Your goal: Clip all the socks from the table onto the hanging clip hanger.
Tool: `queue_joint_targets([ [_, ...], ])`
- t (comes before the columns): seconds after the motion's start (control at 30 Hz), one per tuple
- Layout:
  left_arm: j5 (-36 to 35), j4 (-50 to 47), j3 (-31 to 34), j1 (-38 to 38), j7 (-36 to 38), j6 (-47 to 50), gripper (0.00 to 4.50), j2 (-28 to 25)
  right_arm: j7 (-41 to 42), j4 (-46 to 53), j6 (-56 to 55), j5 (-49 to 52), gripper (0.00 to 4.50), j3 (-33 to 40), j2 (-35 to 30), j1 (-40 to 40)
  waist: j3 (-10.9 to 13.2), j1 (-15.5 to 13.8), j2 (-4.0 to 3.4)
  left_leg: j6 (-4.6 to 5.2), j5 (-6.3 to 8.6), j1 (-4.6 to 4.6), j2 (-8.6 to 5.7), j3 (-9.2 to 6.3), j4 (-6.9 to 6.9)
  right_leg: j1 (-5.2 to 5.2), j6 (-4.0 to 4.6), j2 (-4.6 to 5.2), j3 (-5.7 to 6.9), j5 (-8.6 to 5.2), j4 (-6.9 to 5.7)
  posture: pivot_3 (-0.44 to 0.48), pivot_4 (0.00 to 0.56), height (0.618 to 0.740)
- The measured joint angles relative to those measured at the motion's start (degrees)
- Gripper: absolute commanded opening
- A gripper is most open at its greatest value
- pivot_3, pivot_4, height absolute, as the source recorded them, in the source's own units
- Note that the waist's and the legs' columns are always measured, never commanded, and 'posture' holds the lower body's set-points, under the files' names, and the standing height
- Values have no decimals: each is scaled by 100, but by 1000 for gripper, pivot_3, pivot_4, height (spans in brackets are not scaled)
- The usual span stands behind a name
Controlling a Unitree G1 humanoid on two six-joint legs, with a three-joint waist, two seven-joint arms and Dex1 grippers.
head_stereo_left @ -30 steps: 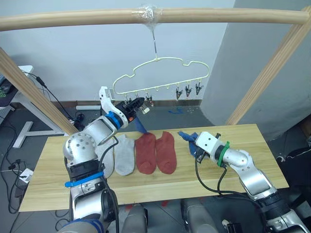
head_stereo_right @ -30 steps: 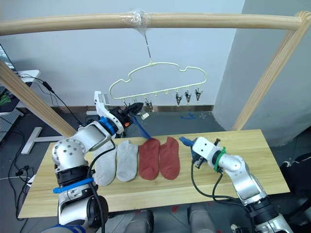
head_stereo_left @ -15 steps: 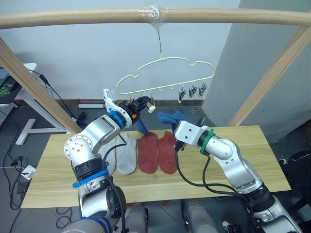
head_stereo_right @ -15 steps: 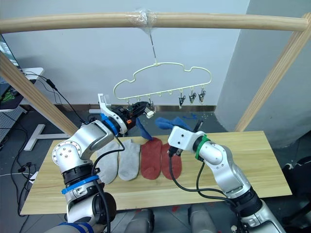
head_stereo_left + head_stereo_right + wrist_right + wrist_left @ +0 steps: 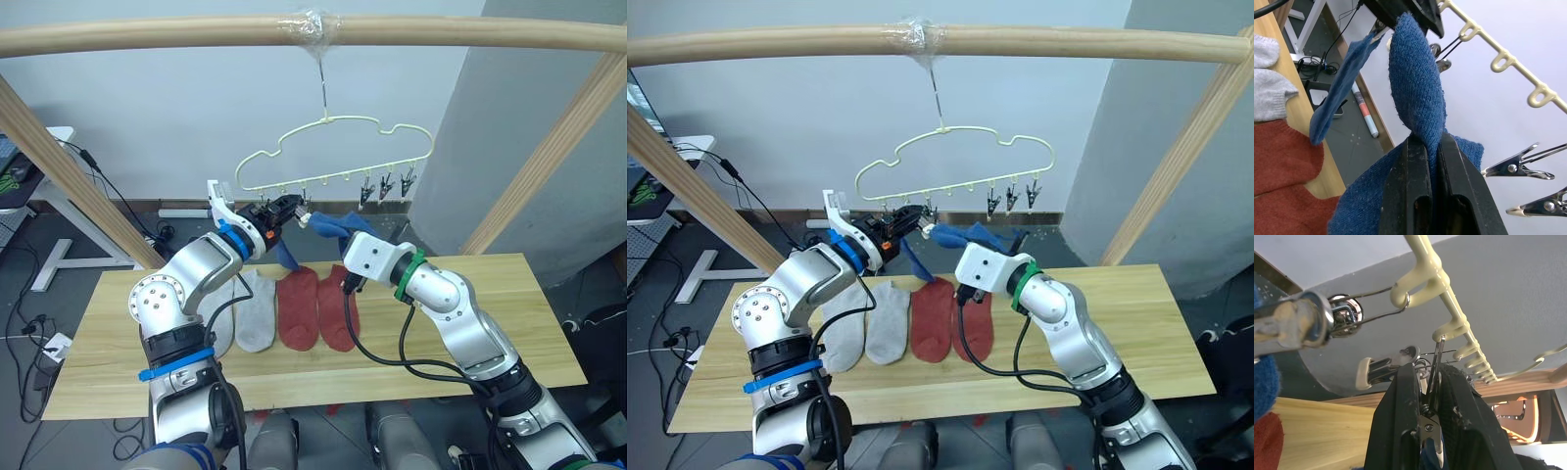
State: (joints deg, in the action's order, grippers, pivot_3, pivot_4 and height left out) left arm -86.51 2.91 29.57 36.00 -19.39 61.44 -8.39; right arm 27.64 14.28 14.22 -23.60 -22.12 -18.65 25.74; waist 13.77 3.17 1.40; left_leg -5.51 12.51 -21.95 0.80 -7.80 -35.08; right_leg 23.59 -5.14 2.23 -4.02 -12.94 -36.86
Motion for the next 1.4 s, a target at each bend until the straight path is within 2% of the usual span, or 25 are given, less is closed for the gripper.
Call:
queue_joint_targets([
  [0.37,-237,14,-279,-56,-9,-261,232,-143,-8,-96,2,2,43,-1,37,-118,1,-4,1,0,0,-5,0,0,3,7,3,0,0,-2,-1,-13,208,740],
  [0.9,-385,-23,-516,-200,99,-474,232,-382,-24,-345,3,-58,43,-125,357,266,1,-19,2,-1,1,-20,0,1,9,23,5,1,0,-3,3,2,201,740],
  [1.33,-796,-246,-613,-421,0,-650,4385,-559,-18,-353,-49,-50,0,-168,331,240,1,-62,2,-24,-13,-61,0,-4,9,59,5,1,3,-1,-1,21,180,740],
  [1.4,-1009,-321,-620,-499,-49,-669,4450,-677,-23,-433,-67,-23,0,-172,425,252,0,-65,4,-24,-13,-59,1,-4,10,60,5,1,2,-1,-1,21,180,740],
])
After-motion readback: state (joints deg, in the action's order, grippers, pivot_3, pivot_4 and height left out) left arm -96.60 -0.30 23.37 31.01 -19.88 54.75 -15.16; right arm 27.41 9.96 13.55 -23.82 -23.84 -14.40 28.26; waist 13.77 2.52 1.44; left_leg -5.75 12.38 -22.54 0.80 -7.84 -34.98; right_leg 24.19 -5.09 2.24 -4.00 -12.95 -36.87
